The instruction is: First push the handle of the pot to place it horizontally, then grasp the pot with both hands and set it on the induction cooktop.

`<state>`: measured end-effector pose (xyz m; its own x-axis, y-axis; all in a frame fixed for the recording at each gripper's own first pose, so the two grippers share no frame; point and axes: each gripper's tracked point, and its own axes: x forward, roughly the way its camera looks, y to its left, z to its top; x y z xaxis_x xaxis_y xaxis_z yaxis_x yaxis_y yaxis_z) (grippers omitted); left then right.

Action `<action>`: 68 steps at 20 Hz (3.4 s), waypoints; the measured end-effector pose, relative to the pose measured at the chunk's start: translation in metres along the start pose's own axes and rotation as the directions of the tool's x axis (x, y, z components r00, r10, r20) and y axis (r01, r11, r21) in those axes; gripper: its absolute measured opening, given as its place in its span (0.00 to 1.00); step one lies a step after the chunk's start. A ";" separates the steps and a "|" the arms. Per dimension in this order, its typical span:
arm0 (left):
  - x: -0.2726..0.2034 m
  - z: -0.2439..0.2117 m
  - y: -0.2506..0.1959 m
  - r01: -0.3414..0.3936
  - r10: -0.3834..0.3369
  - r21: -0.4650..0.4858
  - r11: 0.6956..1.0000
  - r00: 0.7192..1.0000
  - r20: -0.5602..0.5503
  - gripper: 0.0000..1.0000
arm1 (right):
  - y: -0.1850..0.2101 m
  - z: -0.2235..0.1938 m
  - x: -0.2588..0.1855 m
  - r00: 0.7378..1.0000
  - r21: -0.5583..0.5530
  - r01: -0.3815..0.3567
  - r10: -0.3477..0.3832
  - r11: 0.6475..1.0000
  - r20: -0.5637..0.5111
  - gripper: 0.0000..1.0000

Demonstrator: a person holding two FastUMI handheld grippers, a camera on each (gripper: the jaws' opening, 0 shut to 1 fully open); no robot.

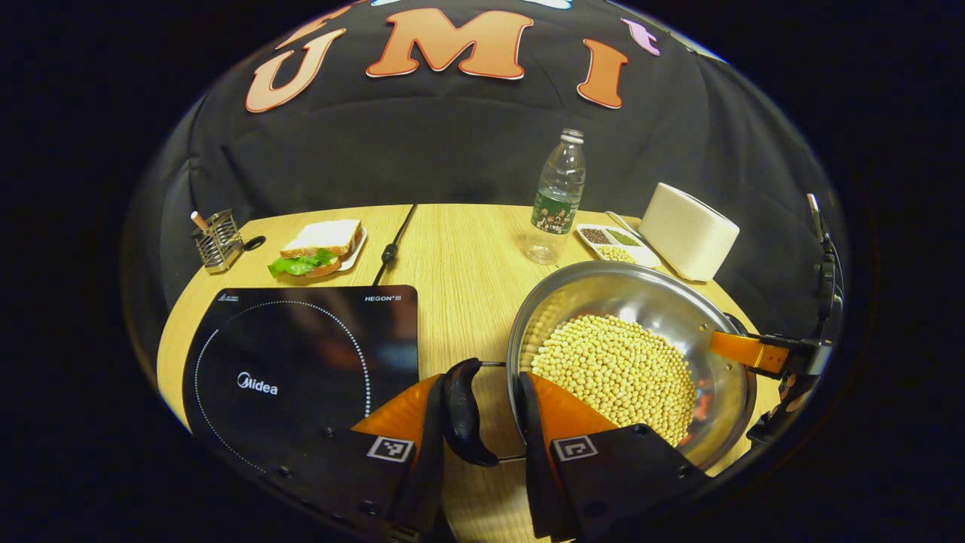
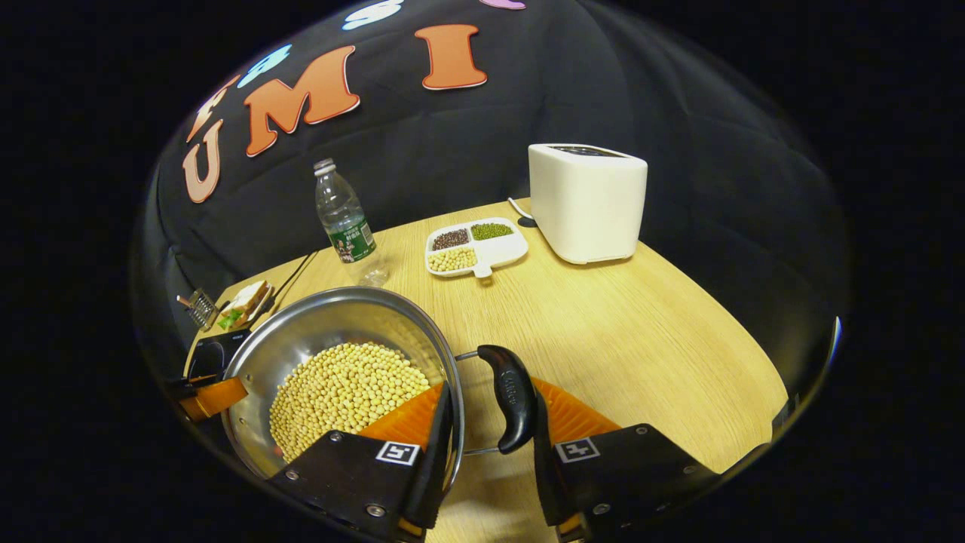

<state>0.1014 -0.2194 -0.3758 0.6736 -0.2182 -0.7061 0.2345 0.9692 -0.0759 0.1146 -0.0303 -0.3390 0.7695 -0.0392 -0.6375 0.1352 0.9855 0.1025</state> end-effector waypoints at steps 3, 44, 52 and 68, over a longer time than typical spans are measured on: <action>-0.016 0.016 0.009 -0.003 0.003 -0.012 1.000 1.000 0.029 0.53 | 0.018 0.016 -0.018 1.000 0.003 -0.011 0.010 1.000 0.025 0.51; -0.130 0.012 0.297 -0.187 0.199 -0.213 0.959 0.979 0.036 0.64 | 0.310 -0.024 -0.058 0.972 -0.136 -0.231 0.222 0.963 -0.081 0.62; -0.200 0.084 0.287 -0.260 0.304 -0.198 0.945 0.921 0.242 0.98 | 0.262 0.069 -0.120 0.956 -0.129 -0.250 0.266 0.960 0.126 0.94; -0.380 0.225 0.126 -0.190 0.217 -0.116 0.975 0.694 0.686 0.97 | 0.091 0.221 -0.325 0.750 -0.218 -0.136 0.244 0.966 0.615 0.94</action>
<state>0.0323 -0.0402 0.0414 0.9995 -0.0199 -0.0233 0.0194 0.9996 -0.0210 0.0150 0.0354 0.0458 0.9938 0.1097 0.0163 -0.1100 0.9937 0.0189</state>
